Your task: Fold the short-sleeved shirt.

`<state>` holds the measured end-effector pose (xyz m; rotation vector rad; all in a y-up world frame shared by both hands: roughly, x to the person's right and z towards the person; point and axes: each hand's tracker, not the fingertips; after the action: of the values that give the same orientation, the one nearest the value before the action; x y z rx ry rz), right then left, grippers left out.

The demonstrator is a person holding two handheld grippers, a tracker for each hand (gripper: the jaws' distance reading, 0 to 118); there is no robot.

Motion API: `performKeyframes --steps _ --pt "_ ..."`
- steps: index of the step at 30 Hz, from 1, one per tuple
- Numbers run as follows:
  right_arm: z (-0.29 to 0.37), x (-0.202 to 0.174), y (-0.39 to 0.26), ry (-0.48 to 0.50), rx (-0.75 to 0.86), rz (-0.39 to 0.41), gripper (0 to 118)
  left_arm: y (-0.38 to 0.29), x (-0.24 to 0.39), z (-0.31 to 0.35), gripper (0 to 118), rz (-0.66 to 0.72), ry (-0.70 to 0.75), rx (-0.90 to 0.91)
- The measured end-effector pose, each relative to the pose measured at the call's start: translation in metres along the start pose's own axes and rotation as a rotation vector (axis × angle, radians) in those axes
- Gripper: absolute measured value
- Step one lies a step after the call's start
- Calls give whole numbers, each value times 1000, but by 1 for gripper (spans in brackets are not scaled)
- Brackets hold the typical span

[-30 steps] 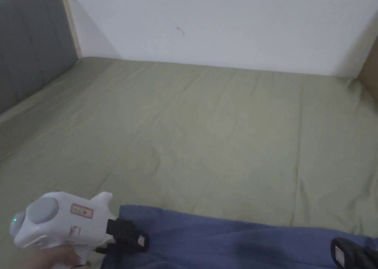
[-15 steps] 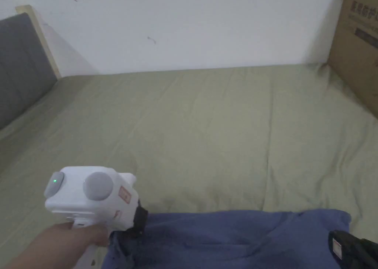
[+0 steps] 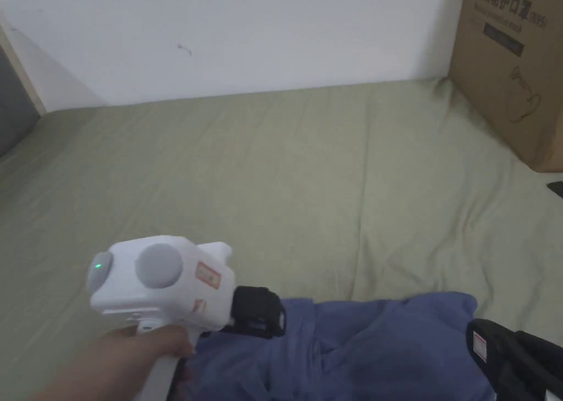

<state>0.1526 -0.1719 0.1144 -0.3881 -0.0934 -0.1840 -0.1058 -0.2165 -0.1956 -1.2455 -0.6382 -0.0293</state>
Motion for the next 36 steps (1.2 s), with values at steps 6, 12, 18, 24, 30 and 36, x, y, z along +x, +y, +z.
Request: performKeyframes --steps 6,12,18,24,30,36 --pt "-9 -1 -6 28 -22 -17 0 -18 -5 -2 0 -54 73 134" --pt "-10 0 -9 22 -37 -31 0 -31 45 -59 0 -176 -63 42" --pt "-9 1 -5 2 -39 -57 0 -52 80 -79 0 -285 -59 103" --pt "-15 0 -3 1 -45 -64 0 -58 65 -52 0 -88 -632 51" --pt "-13 -5 4 13 -45 -62 0 -39 -43 8 1 91 -540 198" --pt "-25 -20 2 29 -71 -36 0 -49 -152 22 105 238 -426 76"
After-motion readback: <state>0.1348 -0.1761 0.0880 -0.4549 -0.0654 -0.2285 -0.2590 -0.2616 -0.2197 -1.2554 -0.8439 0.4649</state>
